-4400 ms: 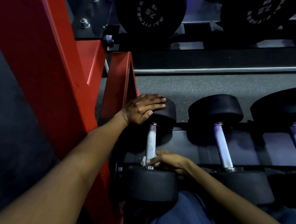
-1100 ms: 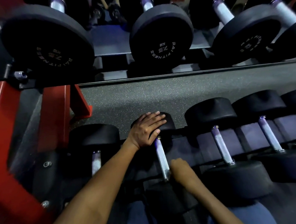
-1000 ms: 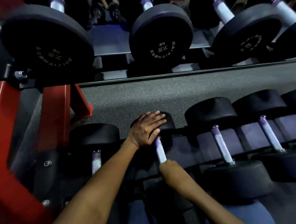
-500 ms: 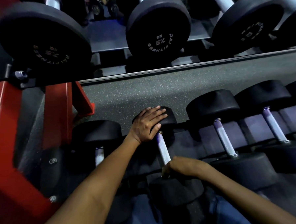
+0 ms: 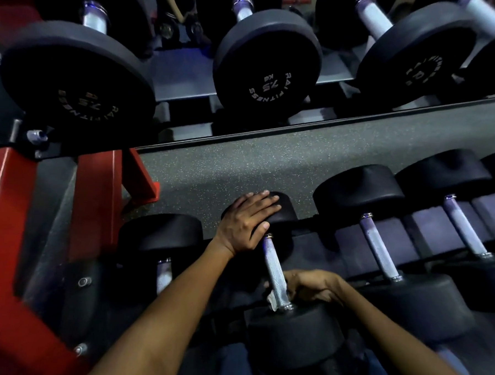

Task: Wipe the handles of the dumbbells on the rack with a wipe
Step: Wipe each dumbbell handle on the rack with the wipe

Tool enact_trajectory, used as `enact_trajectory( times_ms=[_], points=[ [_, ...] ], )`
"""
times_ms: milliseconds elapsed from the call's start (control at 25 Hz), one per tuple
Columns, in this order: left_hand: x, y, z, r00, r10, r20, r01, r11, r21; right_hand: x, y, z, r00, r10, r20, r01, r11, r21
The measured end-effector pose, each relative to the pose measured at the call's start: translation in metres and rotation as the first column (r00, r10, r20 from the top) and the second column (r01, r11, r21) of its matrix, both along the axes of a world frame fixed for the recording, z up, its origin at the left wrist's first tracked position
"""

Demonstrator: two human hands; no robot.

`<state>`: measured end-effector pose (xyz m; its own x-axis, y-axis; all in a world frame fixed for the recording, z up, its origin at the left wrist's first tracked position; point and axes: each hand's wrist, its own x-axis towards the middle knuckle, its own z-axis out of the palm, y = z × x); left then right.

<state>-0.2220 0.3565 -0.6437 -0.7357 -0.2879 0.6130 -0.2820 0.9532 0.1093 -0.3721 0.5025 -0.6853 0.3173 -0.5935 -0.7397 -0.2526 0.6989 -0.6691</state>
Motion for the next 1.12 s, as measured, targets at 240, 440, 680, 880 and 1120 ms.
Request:
enact_trajectory(
  times_ms=[240, 440, 680, 880, 1120],
  points=[
    [-0.001, -0.002, 0.001, 1.000, -0.002, -0.017, 0.002, 0.999, -0.035, -0.038, 0.002, -0.003, 0.965, 0.145, -0.218, -0.162, 0.985, -0.061],
    [0.001, 0.000, 0.000, 0.999, 0.013, 0.029, -0.013, 1.000, -0.015, -0.030, -0.033, 0.019, 0.958, -0.274, -0.079, 0.256, 0.948, -0.190],
    [0.009, 0.014, 0.009, 0.987, 0.106, 0.123, -0.118, 0.988, 0.101, -0.013, -0.010, 0.020, 0.757, 0.010, -0.654, -0.130, 0.982, -0.135],
    [0.075, 0.027, 0.025, 0.676, 0.734, -0.068, -0.699, 0.668, 0.257, 0.013, -0.034, 0.060, 0.822, -0.505, -0.264, 0.363, 0.821, -0.440],
    [0.110, 0.027, 0.001, 0.569, 0.808, 0.151, -0.819, 0.574, 0.014, 0.005, -0.004, 0.046, 0.847, -0.104, -0.521, 0.015, 0.985, -0.173]
  ],
)
